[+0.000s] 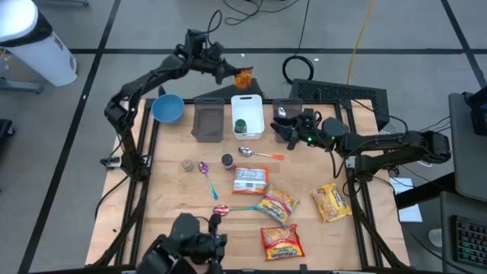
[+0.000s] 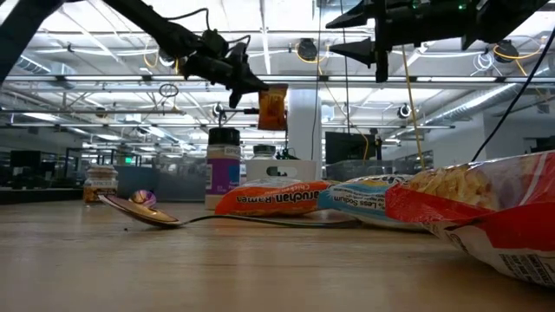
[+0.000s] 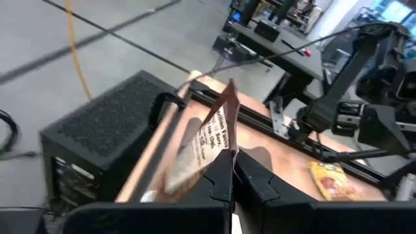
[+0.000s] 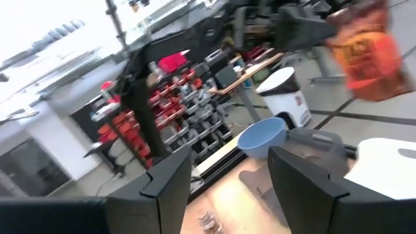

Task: Pick & Place Food Item
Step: Put the orange seasoning pack into the white bin

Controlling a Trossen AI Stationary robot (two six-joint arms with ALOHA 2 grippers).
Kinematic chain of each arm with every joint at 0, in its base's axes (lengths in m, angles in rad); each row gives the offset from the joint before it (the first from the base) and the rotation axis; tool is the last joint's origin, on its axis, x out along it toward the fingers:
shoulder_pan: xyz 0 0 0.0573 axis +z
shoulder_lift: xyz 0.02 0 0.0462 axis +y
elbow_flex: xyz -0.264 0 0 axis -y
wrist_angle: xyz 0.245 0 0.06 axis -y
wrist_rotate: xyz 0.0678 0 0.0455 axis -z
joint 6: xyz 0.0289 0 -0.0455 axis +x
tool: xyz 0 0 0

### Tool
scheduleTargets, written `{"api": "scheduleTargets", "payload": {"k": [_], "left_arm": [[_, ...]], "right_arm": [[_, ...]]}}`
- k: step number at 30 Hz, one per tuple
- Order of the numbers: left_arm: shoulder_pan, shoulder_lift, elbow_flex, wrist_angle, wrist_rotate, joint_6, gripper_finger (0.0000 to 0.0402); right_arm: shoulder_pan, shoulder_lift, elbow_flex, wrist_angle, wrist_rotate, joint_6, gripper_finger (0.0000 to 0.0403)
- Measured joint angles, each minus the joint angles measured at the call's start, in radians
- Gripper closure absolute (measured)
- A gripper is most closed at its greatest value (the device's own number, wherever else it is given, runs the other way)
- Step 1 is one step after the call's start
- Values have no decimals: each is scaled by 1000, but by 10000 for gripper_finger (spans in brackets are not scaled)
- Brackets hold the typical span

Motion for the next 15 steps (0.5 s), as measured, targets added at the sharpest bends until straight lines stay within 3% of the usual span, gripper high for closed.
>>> {"api": "scheduleTargets", "payload": {"k": [15], "left_arm": [[-9,63,-10,-121,14,115,399]], "right_arm": [[-141,0,0,-5,-163,55,206]]}}
